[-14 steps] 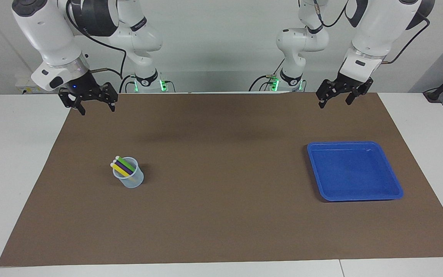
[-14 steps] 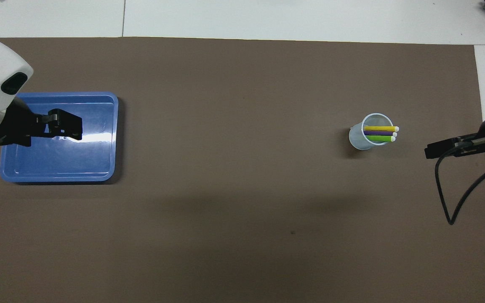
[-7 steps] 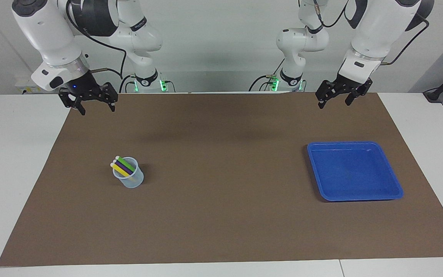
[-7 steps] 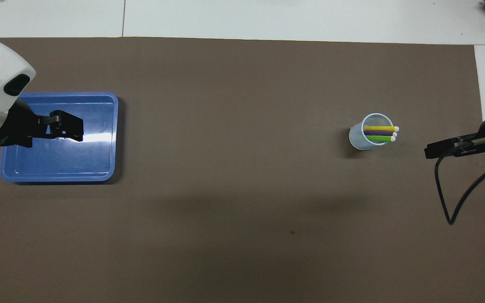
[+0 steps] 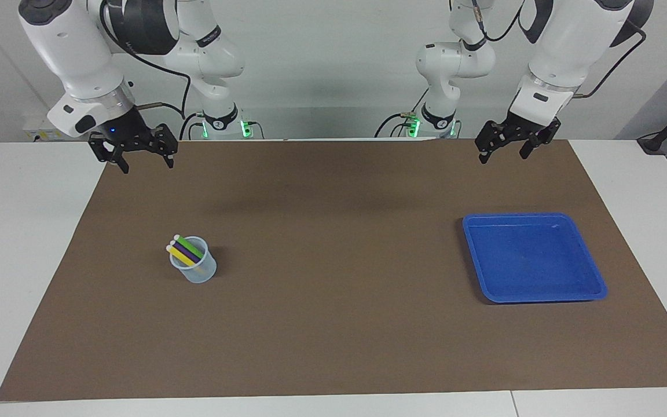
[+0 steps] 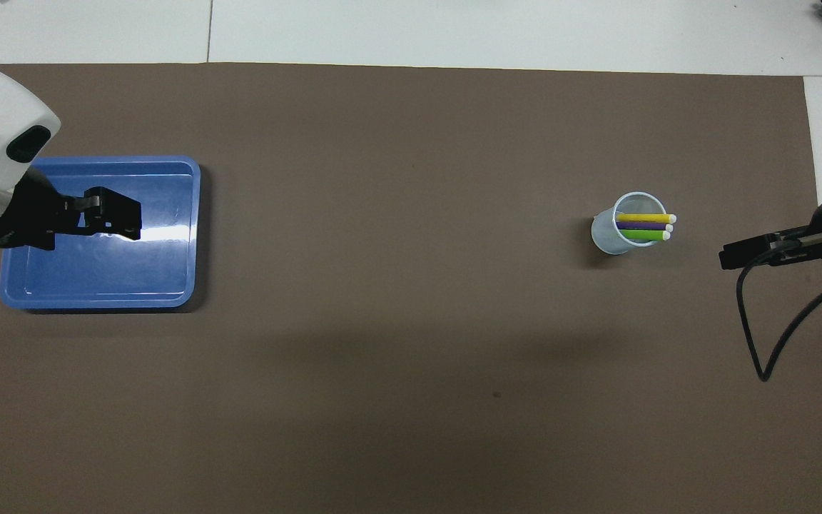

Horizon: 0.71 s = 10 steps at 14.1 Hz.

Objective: Transfer and insert pens with both arms

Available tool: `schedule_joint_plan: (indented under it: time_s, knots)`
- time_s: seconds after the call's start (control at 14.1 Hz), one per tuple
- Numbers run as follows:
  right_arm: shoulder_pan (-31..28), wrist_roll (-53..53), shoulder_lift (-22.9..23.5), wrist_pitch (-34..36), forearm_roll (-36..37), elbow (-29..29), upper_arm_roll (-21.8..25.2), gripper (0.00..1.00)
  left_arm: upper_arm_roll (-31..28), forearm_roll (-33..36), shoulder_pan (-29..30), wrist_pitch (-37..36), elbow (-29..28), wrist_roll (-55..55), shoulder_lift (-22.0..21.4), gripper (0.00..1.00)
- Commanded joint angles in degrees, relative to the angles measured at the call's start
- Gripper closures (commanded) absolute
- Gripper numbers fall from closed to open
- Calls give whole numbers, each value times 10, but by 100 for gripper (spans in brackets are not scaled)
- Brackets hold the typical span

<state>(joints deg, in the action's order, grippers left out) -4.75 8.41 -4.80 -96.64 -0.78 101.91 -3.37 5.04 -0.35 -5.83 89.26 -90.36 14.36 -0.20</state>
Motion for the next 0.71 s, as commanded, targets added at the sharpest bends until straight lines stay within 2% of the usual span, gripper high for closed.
schedule_joint_plan:
  time_s: [0.0,0.64]
  knots:
    - [-3,-11,-7,10,12,2,-5,0,-4,5,-3,1,-11,-8,-11,0]
    - [-3,-11,-7,11,12,3,-5,0,-4,5,1,5,-9,-25,-10,0]
